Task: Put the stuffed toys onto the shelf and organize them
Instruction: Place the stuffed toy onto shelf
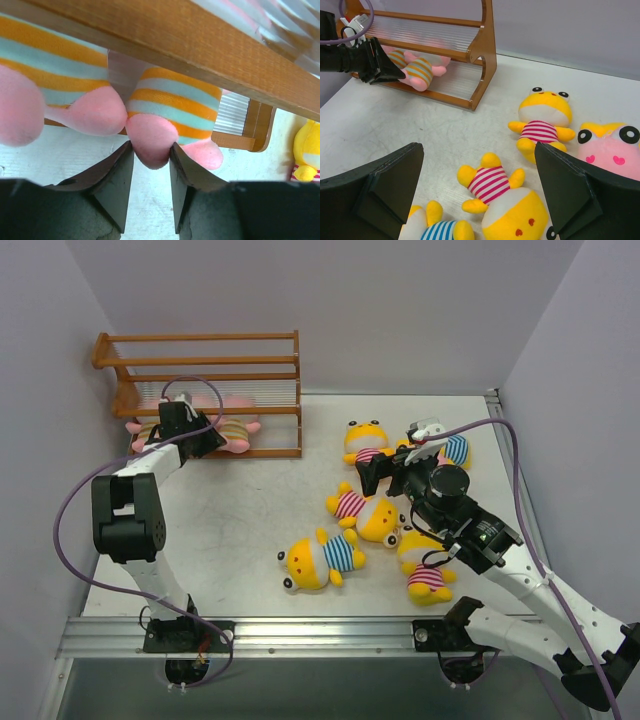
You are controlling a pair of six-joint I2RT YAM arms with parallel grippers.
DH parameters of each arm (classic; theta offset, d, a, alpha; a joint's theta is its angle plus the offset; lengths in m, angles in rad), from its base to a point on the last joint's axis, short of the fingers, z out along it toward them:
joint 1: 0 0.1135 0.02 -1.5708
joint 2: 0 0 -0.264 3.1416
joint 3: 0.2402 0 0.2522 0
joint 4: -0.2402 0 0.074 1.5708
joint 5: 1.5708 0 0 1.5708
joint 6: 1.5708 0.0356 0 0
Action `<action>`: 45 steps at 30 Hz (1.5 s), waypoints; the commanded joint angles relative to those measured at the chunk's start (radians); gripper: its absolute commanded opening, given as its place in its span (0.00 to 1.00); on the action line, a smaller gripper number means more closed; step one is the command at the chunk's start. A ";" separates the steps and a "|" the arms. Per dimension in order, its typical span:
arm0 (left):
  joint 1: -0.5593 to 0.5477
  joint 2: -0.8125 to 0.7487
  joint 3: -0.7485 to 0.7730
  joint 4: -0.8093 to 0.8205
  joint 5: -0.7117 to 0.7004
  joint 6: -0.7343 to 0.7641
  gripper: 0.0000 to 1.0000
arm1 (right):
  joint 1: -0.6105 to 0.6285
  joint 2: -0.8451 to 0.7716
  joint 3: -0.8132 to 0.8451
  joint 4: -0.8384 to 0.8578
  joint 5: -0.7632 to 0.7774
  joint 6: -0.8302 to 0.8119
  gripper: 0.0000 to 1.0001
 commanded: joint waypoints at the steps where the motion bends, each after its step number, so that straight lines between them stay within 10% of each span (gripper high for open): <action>1: 0.003 -0.042 0.014 0.033 0.019 0.000 0.43 | -0.007 0.003 -0.001 0.035 -0.005 0.006 0.99; 15: 0.014 -0.172 -0.080 0.056 -0.070 0.007 0.72 | -0.009 0.010 -0.004 0.038 -0.034 0.003 0.99; 26: 0.097 -0.289 -0.315 0.368 -0.178 -0.044 0.72 | -0.009 0.004 -0.013 0.044 -0.051 0.000 0.99; 45: 0.143 -0.122 -0.223 0.446 -0.172 0.027 0.72 | -0.009 0.035 0.000 0.040 -0.068 -0.015 0.99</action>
